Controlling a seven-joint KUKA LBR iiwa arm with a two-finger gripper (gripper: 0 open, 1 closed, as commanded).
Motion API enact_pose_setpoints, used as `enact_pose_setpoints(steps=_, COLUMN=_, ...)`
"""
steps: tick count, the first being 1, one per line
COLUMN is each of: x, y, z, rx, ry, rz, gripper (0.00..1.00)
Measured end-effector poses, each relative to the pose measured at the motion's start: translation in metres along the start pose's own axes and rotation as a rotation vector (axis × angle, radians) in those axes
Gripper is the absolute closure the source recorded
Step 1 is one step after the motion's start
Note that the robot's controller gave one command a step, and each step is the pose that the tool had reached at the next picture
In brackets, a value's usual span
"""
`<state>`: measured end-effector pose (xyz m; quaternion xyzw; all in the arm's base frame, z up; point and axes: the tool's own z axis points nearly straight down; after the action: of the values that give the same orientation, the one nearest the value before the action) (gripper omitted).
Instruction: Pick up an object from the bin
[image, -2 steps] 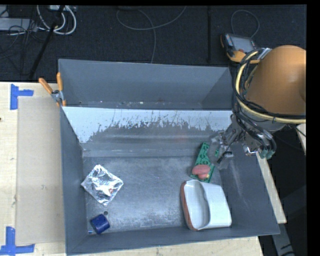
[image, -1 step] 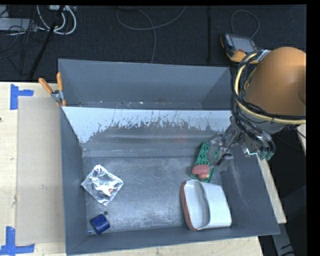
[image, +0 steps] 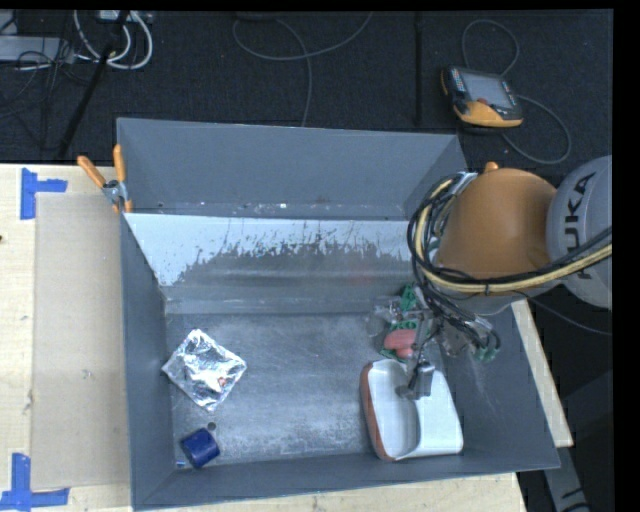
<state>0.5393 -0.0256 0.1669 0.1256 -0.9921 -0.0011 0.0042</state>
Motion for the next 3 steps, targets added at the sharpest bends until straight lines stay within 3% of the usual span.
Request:
enact_pose_setpoints(steps=1, x=0.023, y=-0.071, z=0.057, rx=0.003, ry=-0.003, rz=-0.424, gripper=0.00)
enact_pose_setpoints(steps=2, x=-0.036, y=-0.074, z=0.082, rx=0.002, ry=-0.016, rz=-0.545, gripper=0.00)
enact_pose_setpoints(steps=3, x=-0.032, y=-0.076, z=0.086, rx=0.004, ry=-0.009, rz=-0.540, gripper=1.00)
